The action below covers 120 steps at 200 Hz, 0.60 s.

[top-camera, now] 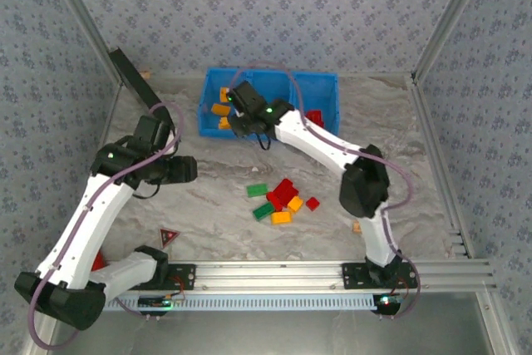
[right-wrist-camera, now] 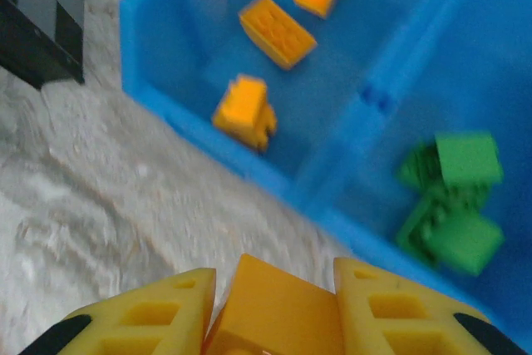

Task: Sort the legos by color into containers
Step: Place the lego in the container.

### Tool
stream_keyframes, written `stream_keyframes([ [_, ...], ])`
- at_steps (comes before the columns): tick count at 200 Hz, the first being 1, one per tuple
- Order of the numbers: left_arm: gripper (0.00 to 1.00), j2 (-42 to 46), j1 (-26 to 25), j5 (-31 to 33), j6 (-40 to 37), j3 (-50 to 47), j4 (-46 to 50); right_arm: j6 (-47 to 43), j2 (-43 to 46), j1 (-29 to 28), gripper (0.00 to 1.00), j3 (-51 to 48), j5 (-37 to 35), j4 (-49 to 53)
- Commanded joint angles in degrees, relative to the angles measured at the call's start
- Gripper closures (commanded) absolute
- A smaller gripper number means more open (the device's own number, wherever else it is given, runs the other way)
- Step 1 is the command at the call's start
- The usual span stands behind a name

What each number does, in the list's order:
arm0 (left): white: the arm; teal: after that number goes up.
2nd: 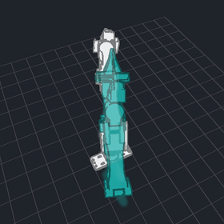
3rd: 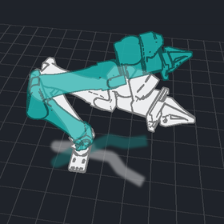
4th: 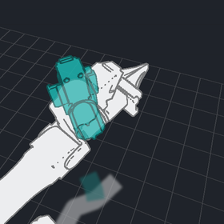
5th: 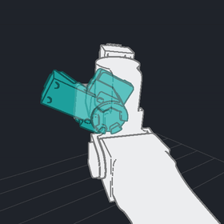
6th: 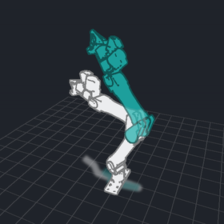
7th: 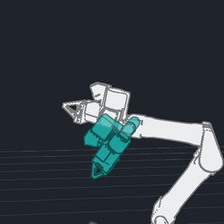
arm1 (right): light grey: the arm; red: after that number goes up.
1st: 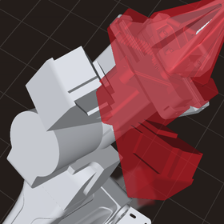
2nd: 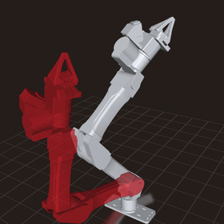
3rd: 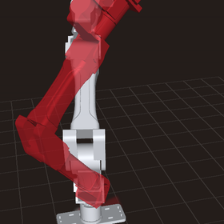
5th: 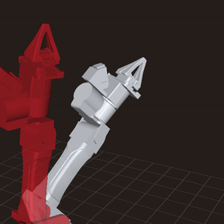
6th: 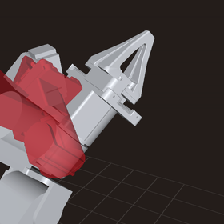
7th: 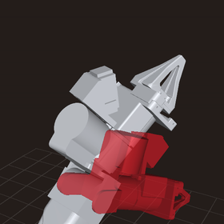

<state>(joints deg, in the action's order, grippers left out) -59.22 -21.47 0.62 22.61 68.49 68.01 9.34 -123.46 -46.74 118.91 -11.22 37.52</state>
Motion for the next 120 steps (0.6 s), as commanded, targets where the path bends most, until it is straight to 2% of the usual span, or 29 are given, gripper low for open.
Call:
stream_keyframes([
  [1,0.32,2.18,0.12,-1.32,1.28,-1.52,2.73,-9.2,-8.28,0.27,0.67,11.45,-0.34,-1.18],
  [44,0.31,4.17,0.12,-2.45,2.08,-3.36,4.05,-14.69,-24.38,0.78,0.67,30.58,0.06,0.07],
  [120,0.31,4.07,0.03,-3.92,3.45,-3.49,4.17,-17.88,-28.06,1.82,0.6,28.5,-2.07,-2.01],
])
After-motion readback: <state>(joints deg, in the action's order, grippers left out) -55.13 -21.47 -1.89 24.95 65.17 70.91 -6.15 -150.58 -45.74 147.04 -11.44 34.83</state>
